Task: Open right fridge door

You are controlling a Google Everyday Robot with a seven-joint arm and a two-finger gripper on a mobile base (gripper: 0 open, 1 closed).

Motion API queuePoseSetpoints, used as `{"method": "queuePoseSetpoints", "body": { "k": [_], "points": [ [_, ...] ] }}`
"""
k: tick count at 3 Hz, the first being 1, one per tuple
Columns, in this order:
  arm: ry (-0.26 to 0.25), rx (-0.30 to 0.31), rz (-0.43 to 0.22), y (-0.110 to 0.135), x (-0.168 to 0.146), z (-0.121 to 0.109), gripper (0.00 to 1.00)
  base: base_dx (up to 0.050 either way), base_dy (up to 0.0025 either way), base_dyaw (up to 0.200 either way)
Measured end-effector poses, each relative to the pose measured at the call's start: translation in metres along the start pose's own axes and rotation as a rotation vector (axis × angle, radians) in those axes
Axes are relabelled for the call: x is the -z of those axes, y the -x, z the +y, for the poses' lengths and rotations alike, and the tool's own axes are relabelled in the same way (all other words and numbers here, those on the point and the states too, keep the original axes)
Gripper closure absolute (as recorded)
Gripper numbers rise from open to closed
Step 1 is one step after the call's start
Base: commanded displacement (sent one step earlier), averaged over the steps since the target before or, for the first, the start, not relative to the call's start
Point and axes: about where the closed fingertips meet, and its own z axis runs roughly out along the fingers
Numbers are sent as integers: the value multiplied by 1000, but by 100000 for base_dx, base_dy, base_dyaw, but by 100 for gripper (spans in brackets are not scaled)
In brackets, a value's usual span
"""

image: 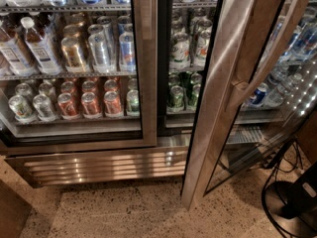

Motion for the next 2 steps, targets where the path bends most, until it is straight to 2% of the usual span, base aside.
{"method": "queuePoseSetpoints", "body": {
  "k": [1, 2],
  "points": [
    [51, -14, -18, -35, -5, 18, 0, 0, 0, 0],
    [118, -87, 7, -122, -18, 64, 0, 0, 0, 0]
  ]
}}
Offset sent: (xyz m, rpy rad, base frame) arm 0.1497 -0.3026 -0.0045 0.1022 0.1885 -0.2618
